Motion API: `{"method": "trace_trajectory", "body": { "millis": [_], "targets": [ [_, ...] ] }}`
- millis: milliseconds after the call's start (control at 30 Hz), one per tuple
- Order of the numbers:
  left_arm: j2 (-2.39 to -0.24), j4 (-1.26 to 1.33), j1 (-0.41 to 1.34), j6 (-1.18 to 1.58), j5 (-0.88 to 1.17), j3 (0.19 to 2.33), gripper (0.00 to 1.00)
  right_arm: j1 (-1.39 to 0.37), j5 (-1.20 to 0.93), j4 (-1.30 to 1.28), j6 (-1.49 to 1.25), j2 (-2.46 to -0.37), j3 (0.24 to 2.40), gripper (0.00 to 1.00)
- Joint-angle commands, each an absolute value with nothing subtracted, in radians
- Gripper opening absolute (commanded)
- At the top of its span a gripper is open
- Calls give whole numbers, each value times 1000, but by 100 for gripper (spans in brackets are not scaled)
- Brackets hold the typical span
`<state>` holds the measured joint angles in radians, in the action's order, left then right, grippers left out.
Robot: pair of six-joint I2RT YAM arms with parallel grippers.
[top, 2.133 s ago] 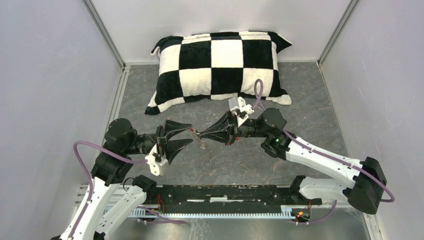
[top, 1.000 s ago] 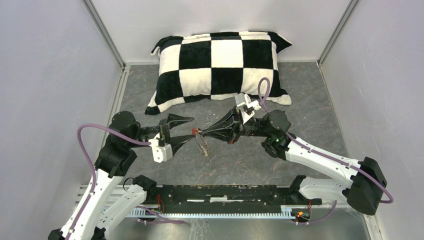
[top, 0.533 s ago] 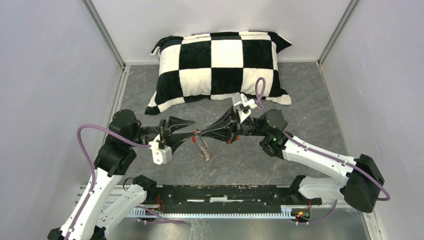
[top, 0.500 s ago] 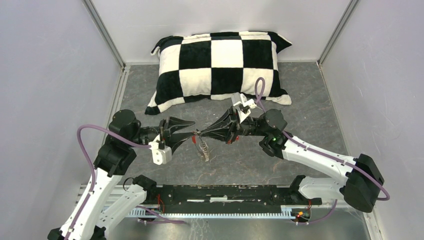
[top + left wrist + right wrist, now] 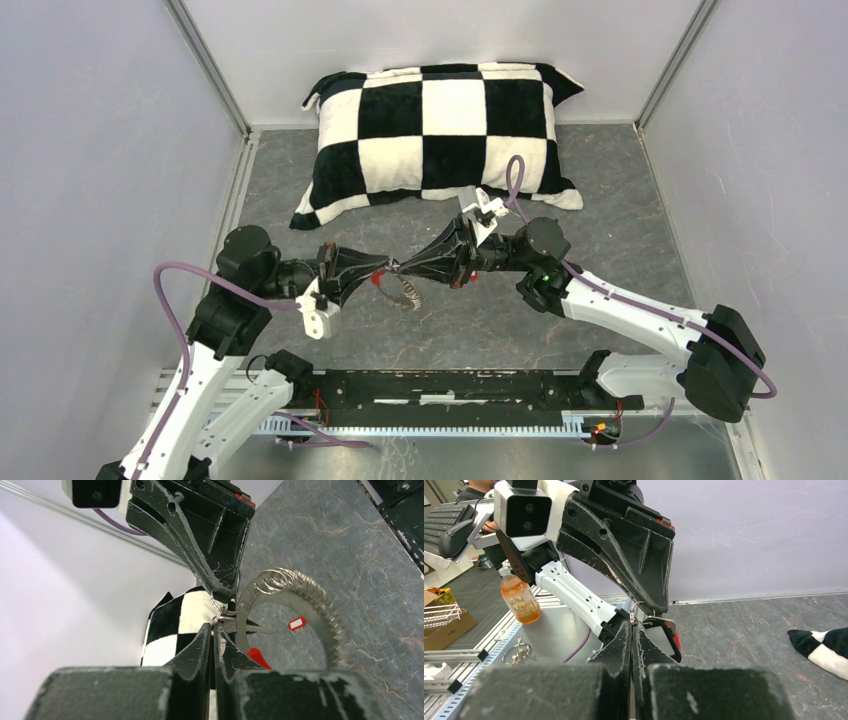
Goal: Put the keys on the keyring
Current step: Adjust the key on the keyring.
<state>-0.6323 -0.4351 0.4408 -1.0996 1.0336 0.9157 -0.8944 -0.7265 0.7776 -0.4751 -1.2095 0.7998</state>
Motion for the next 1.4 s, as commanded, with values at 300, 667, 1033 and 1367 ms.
{"method": "trace_trajectory", "body": {
  "millis": [300,667,1033,1367],
  "targets": [
    [-578,-528,444,-1385,1090,855,2,-891,-669,921,-517,-1216,819,0],
    [-555,-529,445,-1439,1142,821,32,-892,-645,971,-510,-1220,798,0],
    [-627,-264,445,-561,998,957,41,-892,-646,947,-417,-1180,738,0],
    [-679,-95,444,-217,1006,947,42,-891,-649,893,-333,-1136,715,0]
  ]
}}
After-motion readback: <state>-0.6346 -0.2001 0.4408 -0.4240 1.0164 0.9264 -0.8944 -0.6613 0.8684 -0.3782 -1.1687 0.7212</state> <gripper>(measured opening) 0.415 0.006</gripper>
